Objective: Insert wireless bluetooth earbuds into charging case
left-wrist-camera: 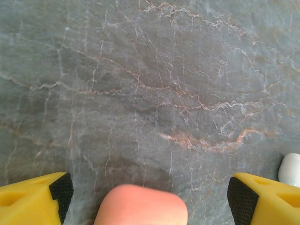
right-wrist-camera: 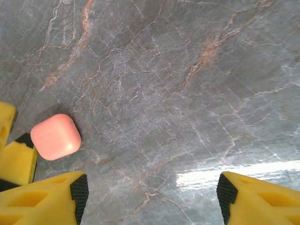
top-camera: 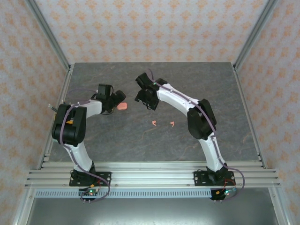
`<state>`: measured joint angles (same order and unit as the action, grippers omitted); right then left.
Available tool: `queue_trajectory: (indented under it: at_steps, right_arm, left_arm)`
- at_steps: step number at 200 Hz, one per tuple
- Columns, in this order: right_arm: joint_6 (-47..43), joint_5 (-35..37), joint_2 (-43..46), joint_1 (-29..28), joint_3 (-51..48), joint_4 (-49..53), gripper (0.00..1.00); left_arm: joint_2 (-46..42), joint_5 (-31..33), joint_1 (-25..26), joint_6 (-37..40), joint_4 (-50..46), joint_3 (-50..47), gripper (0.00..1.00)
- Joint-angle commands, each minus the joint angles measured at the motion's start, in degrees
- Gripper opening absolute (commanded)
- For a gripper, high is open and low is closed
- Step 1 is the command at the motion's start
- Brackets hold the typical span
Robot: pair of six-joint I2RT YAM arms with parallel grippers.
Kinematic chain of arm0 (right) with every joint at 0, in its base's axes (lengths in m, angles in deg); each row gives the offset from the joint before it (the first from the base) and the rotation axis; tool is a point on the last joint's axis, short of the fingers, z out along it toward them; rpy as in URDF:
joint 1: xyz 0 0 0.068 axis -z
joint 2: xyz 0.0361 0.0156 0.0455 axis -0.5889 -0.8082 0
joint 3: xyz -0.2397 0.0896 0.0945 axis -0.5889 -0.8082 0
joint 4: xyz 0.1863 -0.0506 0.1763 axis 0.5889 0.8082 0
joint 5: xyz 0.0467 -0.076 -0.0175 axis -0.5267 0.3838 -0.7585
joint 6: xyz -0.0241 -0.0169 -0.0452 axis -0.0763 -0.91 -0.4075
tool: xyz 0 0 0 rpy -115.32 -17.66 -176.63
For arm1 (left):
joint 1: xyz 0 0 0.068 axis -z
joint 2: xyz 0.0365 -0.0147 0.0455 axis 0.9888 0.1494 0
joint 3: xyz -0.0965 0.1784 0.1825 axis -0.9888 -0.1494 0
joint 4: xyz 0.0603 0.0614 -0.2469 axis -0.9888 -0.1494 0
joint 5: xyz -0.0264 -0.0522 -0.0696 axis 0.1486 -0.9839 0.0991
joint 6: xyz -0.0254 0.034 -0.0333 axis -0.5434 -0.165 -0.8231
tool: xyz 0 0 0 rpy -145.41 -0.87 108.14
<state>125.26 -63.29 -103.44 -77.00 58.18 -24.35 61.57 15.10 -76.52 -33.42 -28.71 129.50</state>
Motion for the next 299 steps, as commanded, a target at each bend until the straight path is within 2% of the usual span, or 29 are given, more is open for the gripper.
queue_trajectory:
  at_steps: [1, 45, 90, 132, 217, 248, 261, 299]
  right_arm:
    - [-1.7, 2.7, 3.2, 0.1, -1.9, 0.8, 0.74]
    - [-2.0, 3.5, 5.1, 0.1, -3.8, 0.9, 0.74]
    - [-1.9, 4.8, 6.8, 0.1, -4.9, 0.9, 0.74]
    - [0.0, 5.9, 8.4, 0.1, -6.8, 0.7, 0.74]
    - [2.9, 8.0, 14.2, 0.0, -14.1, -0.8, 0.74]
    - [3.5, 7.8, 13.4, -0.5, -13.6, 0.1, 0.75]
    - [3.7, 8.5, 11.8, -1.4, -11.6, 2.1, 0.79]
    - [0.6, 8.8, 4.6, -4.5, -2.1, 7.4, 0.88]
  left_arm:
    - [2.3, -2.4, 0.5, 1.0, -1.0, 3.7, 0.88]
    - [7.1, -4.1, 4.3, 0.8, -2.7, 9.0, 0.88]
    - [6.7, -4.6, 8.7, -4.3, 2.5, 5.7, 0.88]
    - [1.4, -2.7, 12.4, -9.2, 7.3, -0.7, 0.88]
    - [-9.7, -0.2, 15.6, -13.2, 10.0, -12.2, 0.88]
    - [-15.2, 4.1, 15.1, -12.4, 4.8, -12.9, 0.92]
    - [-18.1, 5.9, 14.2, -11.2, 1.3, -12.0, 0.95]
    - [-24.3, 5.6, 7.7, -8.5, -6.4, -10.2, 1.00]
